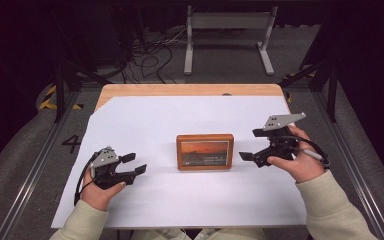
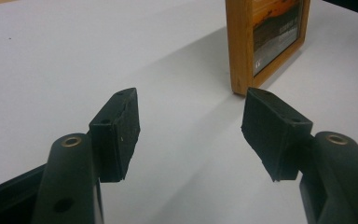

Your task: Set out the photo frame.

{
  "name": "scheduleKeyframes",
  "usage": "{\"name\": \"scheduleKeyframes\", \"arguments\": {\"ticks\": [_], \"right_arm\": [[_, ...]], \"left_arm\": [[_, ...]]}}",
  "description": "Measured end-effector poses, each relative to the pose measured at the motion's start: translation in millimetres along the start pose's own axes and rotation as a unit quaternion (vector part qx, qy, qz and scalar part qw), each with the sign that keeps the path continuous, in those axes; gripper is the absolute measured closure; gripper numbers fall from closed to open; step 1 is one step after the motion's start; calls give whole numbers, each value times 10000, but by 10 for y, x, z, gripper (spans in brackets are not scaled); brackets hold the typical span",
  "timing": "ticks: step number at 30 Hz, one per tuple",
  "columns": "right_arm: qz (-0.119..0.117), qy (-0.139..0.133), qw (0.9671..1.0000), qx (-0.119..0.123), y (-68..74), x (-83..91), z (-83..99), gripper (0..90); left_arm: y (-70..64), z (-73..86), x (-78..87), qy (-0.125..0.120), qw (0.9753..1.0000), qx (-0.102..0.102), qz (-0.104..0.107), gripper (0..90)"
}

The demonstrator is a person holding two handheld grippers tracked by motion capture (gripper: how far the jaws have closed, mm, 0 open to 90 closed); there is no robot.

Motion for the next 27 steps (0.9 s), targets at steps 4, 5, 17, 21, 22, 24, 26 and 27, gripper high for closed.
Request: {"name": "scheduleKeyframes", "arguments": {"ticks": [4,5,17,21,22,24,26,27], "right_arm": [[231,-97,9997,-44,-6,41,214,53],[298,-142,9994,-58,-8,46,260,52],[618,-800,9941,-382,-9,-23,750,49],[855,-1004,9906,-374,-61,-95,927,46],[855,-1004,9906,-374,-61,-95,927,46],[994,-1058,9889,-314,-96,-112,979,44],[1045,-1088,9881,-312,-133,-117,1008,44],[1083,-1130,9871,-323,-148,-117,1018,44]], "left_arm": [[-8,-6,13,-58,10000,-40,-27,374],[-18,-6,15,-52,10000,-3,-4,374],[-11,-6,14,-234,9997,-39,-64,385],[-14,2,1,-238,9997,-17,-54,390],[-14,2,1,-238,9997,-17,-54,389],[-8,-1,5,-290,9995,-43,-65,390],[-4,1,6,-329,9994,-20,-49,389],[-3,3,5,-340,9994,-3,-46,389]]}}
Point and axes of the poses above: each handheld gripper's, and its own axes: x roughly backward along the jaws, z roughly out of its underside, y roughly to its left, the point moved 1 cm from there along -x, roughly forward along the jaws, and after that the axes turned 1 degree about z, right-handed, at the moved point
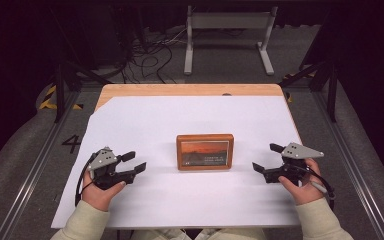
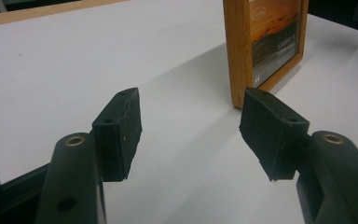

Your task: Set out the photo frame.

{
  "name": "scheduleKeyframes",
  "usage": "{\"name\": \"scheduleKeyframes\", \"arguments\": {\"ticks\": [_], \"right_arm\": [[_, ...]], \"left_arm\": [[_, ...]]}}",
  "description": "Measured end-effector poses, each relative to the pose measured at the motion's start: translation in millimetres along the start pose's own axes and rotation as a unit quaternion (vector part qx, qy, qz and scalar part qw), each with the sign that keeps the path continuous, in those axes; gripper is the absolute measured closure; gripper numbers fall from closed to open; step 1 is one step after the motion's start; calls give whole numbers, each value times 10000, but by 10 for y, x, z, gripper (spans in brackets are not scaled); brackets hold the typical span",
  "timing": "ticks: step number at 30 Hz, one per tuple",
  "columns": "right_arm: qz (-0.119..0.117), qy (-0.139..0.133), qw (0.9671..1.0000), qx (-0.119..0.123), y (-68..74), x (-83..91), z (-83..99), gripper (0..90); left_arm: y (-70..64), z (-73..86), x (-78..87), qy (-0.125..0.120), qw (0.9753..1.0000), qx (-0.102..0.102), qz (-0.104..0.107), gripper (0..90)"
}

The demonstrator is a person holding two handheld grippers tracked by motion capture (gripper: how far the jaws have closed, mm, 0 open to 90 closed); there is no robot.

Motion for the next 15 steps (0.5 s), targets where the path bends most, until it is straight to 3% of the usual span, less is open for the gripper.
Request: {"name": "scheduleKeyframes", "arguments": {"ticks": [2,15], "right_arm": [[116,-105,9999,2,-26,-21,32,44],[185,-126,9997,102,16,-40,47,42]], "left_arm": [[6,12,-12,-72,10000,38,10,389],[24,15,-45,-91,9999,52,19,382]]}}
Point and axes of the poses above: each handheld gripper's, and its own axes: x roughly backward along the jaws, z roughly out of its underside, y roughly to its left, the point moved 1 cm from there along -x, roughly forward along the jaws, and after that the axes turned 1 degree about z, right-handed, at the moved point
